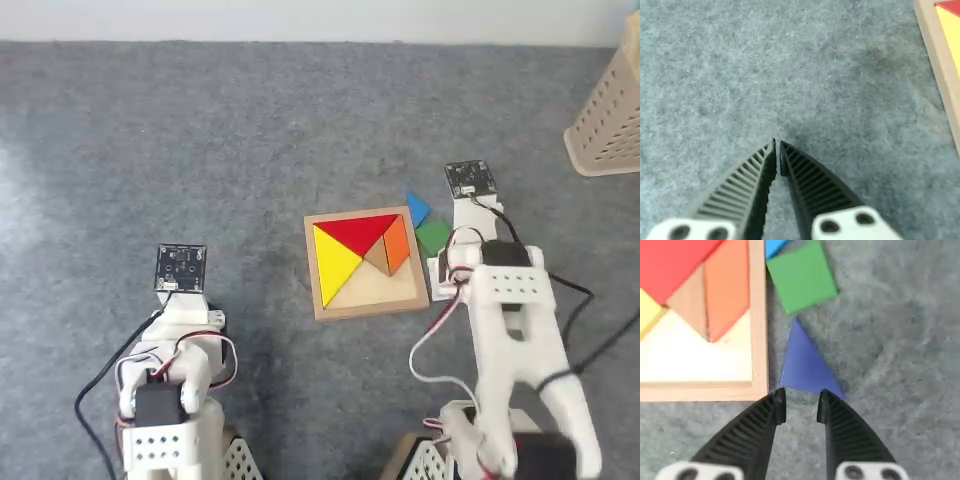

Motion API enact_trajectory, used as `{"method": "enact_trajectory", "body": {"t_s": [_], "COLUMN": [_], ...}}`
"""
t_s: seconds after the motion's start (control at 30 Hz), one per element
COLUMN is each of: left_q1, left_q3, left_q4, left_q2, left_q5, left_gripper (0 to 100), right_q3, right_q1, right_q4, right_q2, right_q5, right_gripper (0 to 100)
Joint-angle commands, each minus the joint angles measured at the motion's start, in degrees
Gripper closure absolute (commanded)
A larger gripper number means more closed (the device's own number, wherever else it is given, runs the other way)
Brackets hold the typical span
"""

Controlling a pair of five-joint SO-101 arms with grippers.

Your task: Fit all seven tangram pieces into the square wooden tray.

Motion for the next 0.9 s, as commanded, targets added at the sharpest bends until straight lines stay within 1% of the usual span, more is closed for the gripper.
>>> {"method": "enact_trajectory", "body": {"t_s": [0.0,0.87], "left_q1": [0.2,0.5], "left_q3": [-0.7,-0.7], "left_q4": [0.1,0.7], "left_q2": [-0.9,-0.9], "left_q5": [0.4,0.4], "left_gripper": [99,99], "right_q3": [-1.7,-1.3], "right_q1": [0.2,0.3], "right_q4": [-1.3,-1.1], "right_q2": [1.3,1.7], "right_q5": [-0.9,-1.1], "right_gripper": [88.7,88.7]}}
